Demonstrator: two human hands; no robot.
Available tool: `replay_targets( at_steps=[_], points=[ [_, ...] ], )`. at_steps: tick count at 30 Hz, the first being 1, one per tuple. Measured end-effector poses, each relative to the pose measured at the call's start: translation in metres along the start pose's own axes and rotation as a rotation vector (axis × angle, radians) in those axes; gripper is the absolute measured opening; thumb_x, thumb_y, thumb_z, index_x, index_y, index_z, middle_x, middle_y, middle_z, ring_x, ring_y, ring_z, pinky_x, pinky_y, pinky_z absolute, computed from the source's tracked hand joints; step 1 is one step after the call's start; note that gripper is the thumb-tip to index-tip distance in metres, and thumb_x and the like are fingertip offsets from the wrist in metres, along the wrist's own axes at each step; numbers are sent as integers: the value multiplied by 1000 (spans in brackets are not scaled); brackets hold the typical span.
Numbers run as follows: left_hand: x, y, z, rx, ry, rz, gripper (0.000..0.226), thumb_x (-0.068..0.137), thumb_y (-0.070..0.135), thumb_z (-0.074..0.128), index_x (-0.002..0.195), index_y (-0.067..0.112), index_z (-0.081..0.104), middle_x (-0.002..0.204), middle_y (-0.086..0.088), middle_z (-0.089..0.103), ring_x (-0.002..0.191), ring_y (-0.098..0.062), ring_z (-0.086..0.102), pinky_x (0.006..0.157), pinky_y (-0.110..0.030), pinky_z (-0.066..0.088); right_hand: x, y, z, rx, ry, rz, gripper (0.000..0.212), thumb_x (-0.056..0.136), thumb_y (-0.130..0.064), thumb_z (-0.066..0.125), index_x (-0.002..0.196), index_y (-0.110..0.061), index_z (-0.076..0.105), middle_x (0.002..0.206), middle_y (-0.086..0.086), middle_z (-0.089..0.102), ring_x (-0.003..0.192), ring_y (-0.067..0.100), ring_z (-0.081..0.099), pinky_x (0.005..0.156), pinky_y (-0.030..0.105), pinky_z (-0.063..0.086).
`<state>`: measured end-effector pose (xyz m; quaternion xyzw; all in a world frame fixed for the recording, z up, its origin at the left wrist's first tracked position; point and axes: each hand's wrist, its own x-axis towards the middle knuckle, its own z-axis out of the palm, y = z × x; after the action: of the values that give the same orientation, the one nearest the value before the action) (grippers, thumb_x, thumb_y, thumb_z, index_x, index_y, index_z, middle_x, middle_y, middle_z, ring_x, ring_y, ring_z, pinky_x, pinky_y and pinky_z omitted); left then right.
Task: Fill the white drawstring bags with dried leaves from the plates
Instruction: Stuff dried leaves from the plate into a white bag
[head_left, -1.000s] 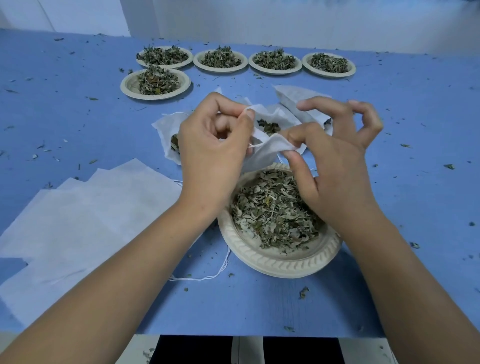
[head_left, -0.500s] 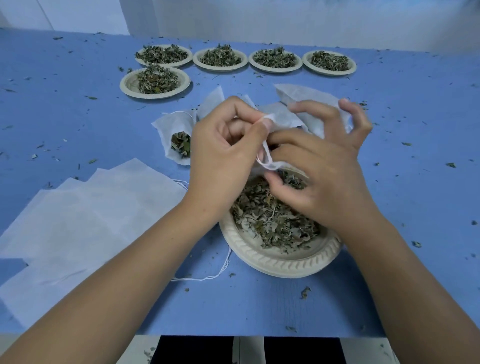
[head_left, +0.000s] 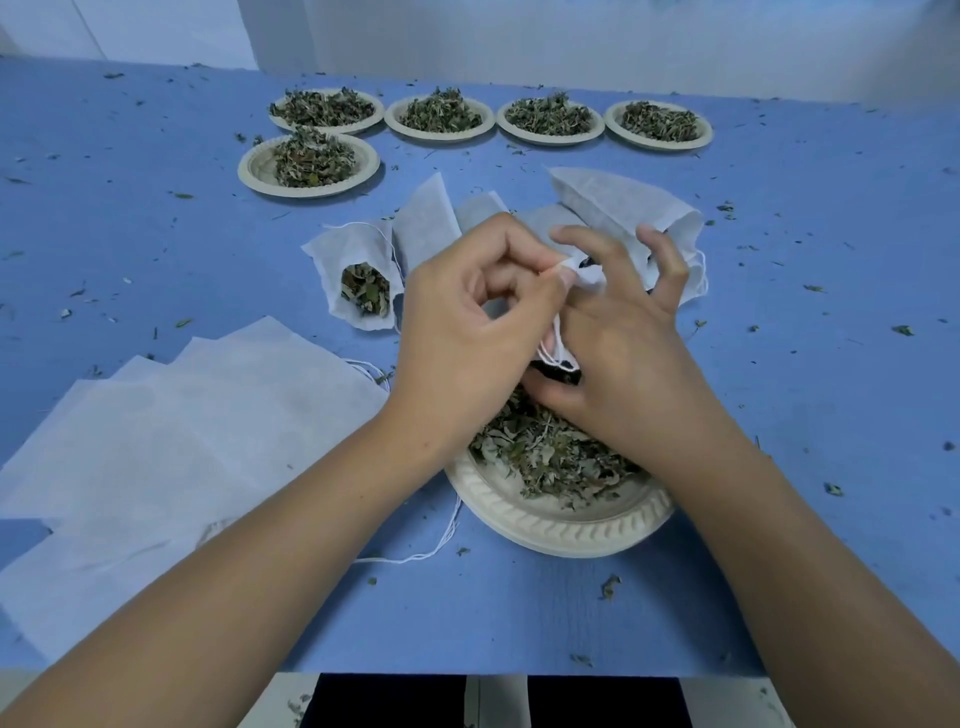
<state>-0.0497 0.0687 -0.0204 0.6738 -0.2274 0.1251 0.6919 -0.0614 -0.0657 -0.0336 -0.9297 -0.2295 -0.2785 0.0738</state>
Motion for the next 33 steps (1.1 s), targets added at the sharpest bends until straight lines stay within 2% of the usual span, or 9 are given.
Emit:
replay_targets(
  at_steps=[3, 6, 9, 14, 22, 25, 27, 30, 33],
  points=[
    [1, -2, -2, 19, 70, 22, 19, 90, 1, 63, 77, 14, 57, 48, 5, 56, 45, -5, 55, 52, -19, 47, -2, 4, -8, 177, 206, 2, 11, 83, -31, 66, 90, -23, 68, 97, -20, 64, 128, 22, 46, 108, 50, 11],
    [6, -3, -7, -1, 145, 17, 22, 91, 1, 61, 75, 15, 55, 47, 5, 55, 44, -3, 54, 54, -15, 43, -5, 10, -15, 537, 447, 101, 20, 91, -22, 55, 79, -12, 67, 90, -7, 68, 106, 19, 58, 98, 51, 33],
    [7, -1, -8, -10, 104, 7, 23, 91, 0, 61, 75, 15, 55, 46, 11, 55, 42, -1, 51, 53, -13, 41, -2, 12, -14, 812, 387, 269, 10, 90, -14, 59, 95, -6, 63, 98, 7, 64, 97, 16, 60, 88, 33, 45],
    [5, -1, -6, -1, -22, -14, 22, 89, -4, 60, 75, 12, 56, 45, 7, 55, 39, -4, 50, 48, -13, 40, 0, 10, -4, 940, 136, 433, 22, 84, -4, 69, 100, -18, 68, 86, -12, 67, 81, -3, 60, 72, 12, 44],
    [8, -4, -7, 97, 72, -16, 21, 89, 3, 63, 75, 17, 58, 50, 7, 58, 47, -8, 59, 56, -31, 51, -2, 11, -2, 748, 424, 420, 13, 86, -6, 69, 80, -14, 61, 80, 5, 64, 72, 17, 63, 61, 15, 52],
    [6, -3, -6, 125, 29, 15, 16, 89, 8, 66, 77, 17, 60, 50, 6, 59, 47, -13, 59, 53, -32, 48, -2, 10, -2, 650, 361, 356, 17, 90, -7, 61, 84, -18, 50, 83, 2, 62, 77, 16, 63, 64, 16, 53],
    [8, -2, -9, 120, 94, 46, 17, 89, 7, 66, 77, 18, 60, 50, 3, 59, 47, -7, 59, 52, -29, 49, 0, 16, -9, 805, 270, 361, 16, 88, -12, 62, 85, -21, 49, 90, -5, 62, 85, 10, 62, 70, 19, 52],
    [17, 0, -21, 92, 289, 96, 18, 91, 6, 63, 78, 17, 57, 47, 13, 56, 46, 2, 54, 53, -16, 43, -1, 36, -26, 1050, -17, 415, 23, 75, -30, 73, 89, -20, 58, 95, -3, 66, 87, 19, 61, 74, 29, 51],
    [25, 3, -30, 76, 448, 137, 16, 91, 8, 62, 78, 16, 56, 47, 17, 55, 46, 0, 52, 57, -20, 44, -5, 41, -30, 905, -312, 368, 43, 64, -37, 87, 98, -19, 67, 106, 3, 64, 94, 26, 60, 81, 35, 52]
  ],
)
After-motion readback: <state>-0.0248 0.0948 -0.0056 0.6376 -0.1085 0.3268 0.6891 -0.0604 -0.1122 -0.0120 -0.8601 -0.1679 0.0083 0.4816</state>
